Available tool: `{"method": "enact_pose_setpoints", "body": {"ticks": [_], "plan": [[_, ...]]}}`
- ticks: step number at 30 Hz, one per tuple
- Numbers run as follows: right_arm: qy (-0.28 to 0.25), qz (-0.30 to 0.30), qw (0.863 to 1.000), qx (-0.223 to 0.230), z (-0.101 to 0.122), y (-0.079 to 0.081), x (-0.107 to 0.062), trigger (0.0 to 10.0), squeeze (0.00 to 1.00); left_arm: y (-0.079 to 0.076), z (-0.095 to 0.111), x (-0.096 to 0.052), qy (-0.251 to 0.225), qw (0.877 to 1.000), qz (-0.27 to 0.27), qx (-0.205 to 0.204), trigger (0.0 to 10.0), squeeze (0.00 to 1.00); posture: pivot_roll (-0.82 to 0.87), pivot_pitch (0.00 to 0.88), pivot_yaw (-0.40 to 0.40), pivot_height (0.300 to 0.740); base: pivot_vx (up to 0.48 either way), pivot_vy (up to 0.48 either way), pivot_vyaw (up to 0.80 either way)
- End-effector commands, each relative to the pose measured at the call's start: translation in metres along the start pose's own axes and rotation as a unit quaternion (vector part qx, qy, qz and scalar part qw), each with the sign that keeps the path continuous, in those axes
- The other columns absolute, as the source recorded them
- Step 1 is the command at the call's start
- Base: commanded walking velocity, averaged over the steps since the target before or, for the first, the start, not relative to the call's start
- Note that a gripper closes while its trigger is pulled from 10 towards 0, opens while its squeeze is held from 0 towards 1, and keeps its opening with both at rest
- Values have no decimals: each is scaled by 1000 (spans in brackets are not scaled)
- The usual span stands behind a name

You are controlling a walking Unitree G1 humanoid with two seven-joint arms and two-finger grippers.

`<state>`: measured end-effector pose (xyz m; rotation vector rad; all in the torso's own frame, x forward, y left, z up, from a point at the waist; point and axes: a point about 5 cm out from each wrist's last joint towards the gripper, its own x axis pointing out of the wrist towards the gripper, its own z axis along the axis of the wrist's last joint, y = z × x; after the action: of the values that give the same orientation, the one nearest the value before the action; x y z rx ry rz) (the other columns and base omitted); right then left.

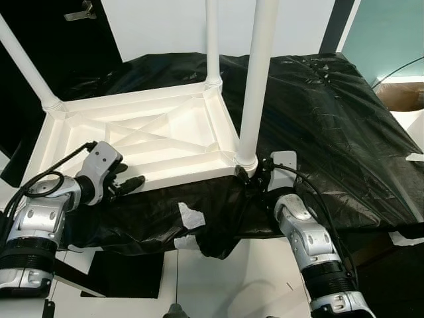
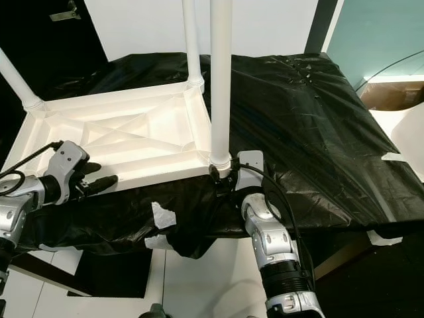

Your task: Building children table

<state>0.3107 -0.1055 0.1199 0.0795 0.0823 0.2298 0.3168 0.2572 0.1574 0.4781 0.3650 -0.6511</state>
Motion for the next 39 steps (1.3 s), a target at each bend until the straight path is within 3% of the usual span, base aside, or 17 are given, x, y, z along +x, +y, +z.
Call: {"method": "enact_pose_setpoints", "body": {"ticks": [1, 8, 11, 17, 23, 24, 26, 27, 34, 39], "plan": [[13, -14, 1000, 3, -5, -4, -3, 10000, 0, -10, -17, -1, 59, 992, -108, 19, 10000, 0, 29, 54, 40, 740, 0, 0, 0], [13, -16, 1000, 1, -5, -6, -2, 10000, 0, -12, -23, -1, 74, 990, -119, 16, 10000, 0, 17, 58, 46, 740, 0, 0, 0], [9, -19, 1000, 3, -3, -5, -2, 10000, 0, -18, -21, -5, 58, 985, -163, -21, 10000, 0, 14, 57, 46, 740, 0, 0, 0], [11, -21, 1000, 3, -4, -6, -2, 10000, 0, -13, -30, 3, 91, 988, -127, 8, 10000, 0, 15, 57, 47, 740, 0, 0, 0], [9, -21, 1000, 4, -2, -6, -1, 10000, 0, -14, -25, 16, 83, 991, -102, 15, 10000, 0, 9, 49, 52, 740, 0, 0, 0], [9, -21, 1000, 4, -2, -6, -1, 10000, 0, -16, -24, 18, 79, 991, -104, 16, 3098, 0, 8, 48, 54, 740, 0, 0, 0], [9, -21, 1000, 4, -3, -6, -1, 10000, 0, -18, -23, 19, 76, 991, -106, 16, 3098, 0, 8, 48, 54, 740, 0, 0, 0], [9, -22, 1000, 4, -3, -6, -1, 10000, 0, -20, -22, 21, 74, 991, -106, 19, 0, 0, 8, 47, 55, 740, 0, 0, 0], [9, -23, 1000, 6, -3, -6, -2, 10000, 0, -30, -13, 31, 52, 992, -107, 43, 0, 0, 6, 45, 59, 740, 0, 0, 0], [8, -24, 1000, 7, -3, -6, -1, 10000, 0, -44, 10, 46, 7, 993, -98, 71, 0, 0, 17, 42, 57, 740, 0, 0, 0]]}}
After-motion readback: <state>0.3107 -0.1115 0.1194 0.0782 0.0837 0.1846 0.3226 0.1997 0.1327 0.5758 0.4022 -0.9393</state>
